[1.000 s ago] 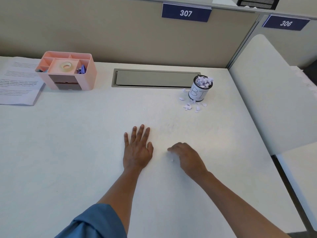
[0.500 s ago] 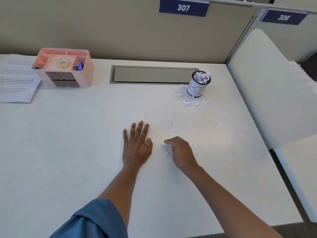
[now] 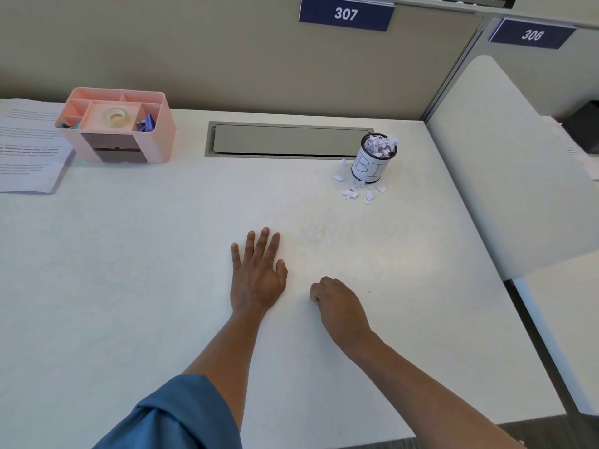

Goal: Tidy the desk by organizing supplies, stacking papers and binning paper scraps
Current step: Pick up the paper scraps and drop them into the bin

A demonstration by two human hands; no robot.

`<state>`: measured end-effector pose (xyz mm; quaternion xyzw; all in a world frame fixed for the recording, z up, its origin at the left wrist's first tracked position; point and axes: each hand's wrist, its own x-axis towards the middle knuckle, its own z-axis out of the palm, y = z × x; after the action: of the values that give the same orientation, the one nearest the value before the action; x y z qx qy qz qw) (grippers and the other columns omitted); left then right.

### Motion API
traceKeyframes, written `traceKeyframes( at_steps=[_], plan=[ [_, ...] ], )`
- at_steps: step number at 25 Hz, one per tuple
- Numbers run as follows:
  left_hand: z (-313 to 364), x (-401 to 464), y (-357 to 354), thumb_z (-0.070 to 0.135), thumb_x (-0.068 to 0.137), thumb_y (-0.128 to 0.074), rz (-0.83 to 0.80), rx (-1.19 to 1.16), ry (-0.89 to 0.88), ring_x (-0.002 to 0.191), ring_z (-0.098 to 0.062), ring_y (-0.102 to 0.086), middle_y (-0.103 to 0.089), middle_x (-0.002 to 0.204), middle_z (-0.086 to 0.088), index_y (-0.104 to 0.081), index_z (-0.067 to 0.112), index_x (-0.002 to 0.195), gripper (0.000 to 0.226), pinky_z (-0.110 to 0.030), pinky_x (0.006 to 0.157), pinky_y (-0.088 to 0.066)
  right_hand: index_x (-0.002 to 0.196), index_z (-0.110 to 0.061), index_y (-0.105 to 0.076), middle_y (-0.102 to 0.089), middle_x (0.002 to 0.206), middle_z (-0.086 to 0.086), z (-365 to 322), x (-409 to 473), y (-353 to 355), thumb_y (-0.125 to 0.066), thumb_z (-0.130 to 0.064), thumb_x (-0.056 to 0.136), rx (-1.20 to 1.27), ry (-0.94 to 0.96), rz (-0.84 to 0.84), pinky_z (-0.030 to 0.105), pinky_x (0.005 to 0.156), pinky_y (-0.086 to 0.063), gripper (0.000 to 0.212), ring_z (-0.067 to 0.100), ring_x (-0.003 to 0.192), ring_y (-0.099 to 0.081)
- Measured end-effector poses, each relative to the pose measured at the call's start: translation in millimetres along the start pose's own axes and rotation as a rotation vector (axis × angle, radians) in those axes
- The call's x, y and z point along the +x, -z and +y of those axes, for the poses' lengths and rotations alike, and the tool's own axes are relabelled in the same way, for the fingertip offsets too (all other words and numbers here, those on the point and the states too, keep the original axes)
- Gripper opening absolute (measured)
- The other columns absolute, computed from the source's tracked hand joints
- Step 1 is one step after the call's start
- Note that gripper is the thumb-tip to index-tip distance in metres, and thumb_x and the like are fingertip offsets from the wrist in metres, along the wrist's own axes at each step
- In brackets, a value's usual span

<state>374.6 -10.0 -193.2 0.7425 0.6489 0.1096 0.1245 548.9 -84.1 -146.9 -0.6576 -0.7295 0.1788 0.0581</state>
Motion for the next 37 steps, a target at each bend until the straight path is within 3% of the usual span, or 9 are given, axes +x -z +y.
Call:
traceKeyframes(
  at_steps=[5, 7, 9, 12, 15, 18, 25, 32, 37],
  plan=[
    [0, 1, 0, 0.040, 0.100, -0.030, -0.013, -0.002, -0.001, 0.156, -0.020, -0.002, -0.011, 0.169, 0.006, -0.017, 0.030, 0.160, 0.062, -0.053, 0.125, -0.001, 0.086, -0.012, -0.066, -0.061, 0.086, 0.005, 11, 7, 4, -0.051, 0.002, 0.079, 0.071, 0.002, 0.055, 0.036, 0.070, -0.045, 0.022, 0.024, 0.083, -0.056],
    [1, 1, 0, 0.040, 0.099, -0.031, -0.014, -0.006, 0.004, 0.156, -0.020, -0.002, -0.011, 0.169, 0.006, -0.018, 0.030, 0.160, 0.062, -0.052, 0.125, 0.000, 0.079, -0.013, -0.070, -0.068, 0.081, 0.001, 23, 24, 15, -0.055, 0.003, 0.074, 0.179, -0.090, 0.109, 0.031, 0.070, -0.048, 0.022, 0.020, 0.079, -0.062],
    [0, 0, 0, 0.040, 0.099, -0.030, -0.017, -0.008, 0.007, 0.156, -0.019, -0.002, -0.011, 0.169, 0.007, -0.019, 0.030, 0.160, 0.062, -0.052, 0.125, 0.001, 0.071, -0.015, -0.073, -0.072, 0.072, -0.003, 38, 42, 26, -0.060, 0.005, 0.072, 0.439, -0.296, 0.150, 0.025, 0.069, -0.051, 0.023, 0.014, 0.070, -0.066],
    [0, 0, 0, 0.041, 0.099, -0.027, -0.022, 0.003, 0.006, 0.156, -0.019, -0.001, -0.009, 0.169, 0.007, -0.017, 0.031, 0.160, 0.063, -0.052, 0.125, 0.002, 0.074, -0.009, -0.071, -0.072, 0.068, 0.004, 61, 60, 43, -0.073, 0.010, 0.072, 1.109, -0.613, 0.177, 0.023, 0.065, -0.053, 0.019, 0.017, 0.063, -0.064],
    [-1, 0, 0, 0.042, 0.099, -0.025, -0.034, 0.012, 0.008, 0.156, -0.018, 0.001, -0.006, 0.169, 0.008, -0.013, 0.032, 0.160, 0.064, -0.051, 0.125, 0.004, 0.081, -0.003, -0.067, -0.073, 0.074, 0.008, 74, 74, 61, -0.070, 0.013, 0.079, 1.500, -0.672, 0.216, 0.022, 0.066, -0.057, 0.016, 0.019, 0.070, -0.067],
    [-1, 1, 0, 0.043, 0.099, -0.022, -0.050, 0.035, 0.009, 0.156, -0.018, 0.005, -0.001, 0.169, 0.008, -0.007, 0.033, 0.161, 0.064, -0.051, 0.125, 0.005, 0.082, -0.002, -0.065, -0.073, 0.072, 0.008, 84, 94, 85, -0.065, 0.015, 0.083, 1.625, -0.642, 0.273, 0.019, 0.064, -0.057, 0.017, 0.016, 0.070, -0.069],
    [0, 1, 1, 0.044, 0.100, -0.019, -0.085, 0.082, 0.012, 0.156, -0.019, 0.010, 0.007, 0.169, 0.008, 0.003, 0.034, 0.160, 0.065, -0.053, 0.125, 0.004, 0.080, -0.004, -0.064, -0.068, 0.075, 0.010, 107, 168, 166, -0.065, 0.014, 0.083, 1.480, -0.562, 0.442, 0.021, 0.066, -0.058, 0.019, 0.018, 0.067, -0.065],
    [8, 43, 4, 0.055, 0.096, -0.011, -0.091, 0.105, 0.058, 0.155, -0.026, 0.013, 0.009, 0.169, 0.004, 0.007, 0.032, 0.160, 0.071, -0.057, 0.123, 0.007, 0.070, -0.017, -0.069, -0.071, 0.082, 0.010, 123, 237, 212, -0.072, 0.005, 0.074, 0.928, -0.528, 0.606, 0.032, 0.076, -0.057, 0.022, 0.022, 0.067, -0.064],
    [11, 64, 4, 0.057, 0.094, -0.010, -0.096, 0.117, 0.079, 0.155, -0.028, 0.012, 0.009, 0.169, 0.003, 0.005, 0.031, 0.161, 0.073, -0.057, 0.123, 0.007, 0.077, -0.016, -0.074, -0.070, 0.074, -0.005, 132, 260, 211, -0.063, 0.002, 0.073, 0.534, -0.412, 0.575, 0.012, 0.058, -0.045, 0.022, 0.002, 0.061, -0.060]
  ],
)
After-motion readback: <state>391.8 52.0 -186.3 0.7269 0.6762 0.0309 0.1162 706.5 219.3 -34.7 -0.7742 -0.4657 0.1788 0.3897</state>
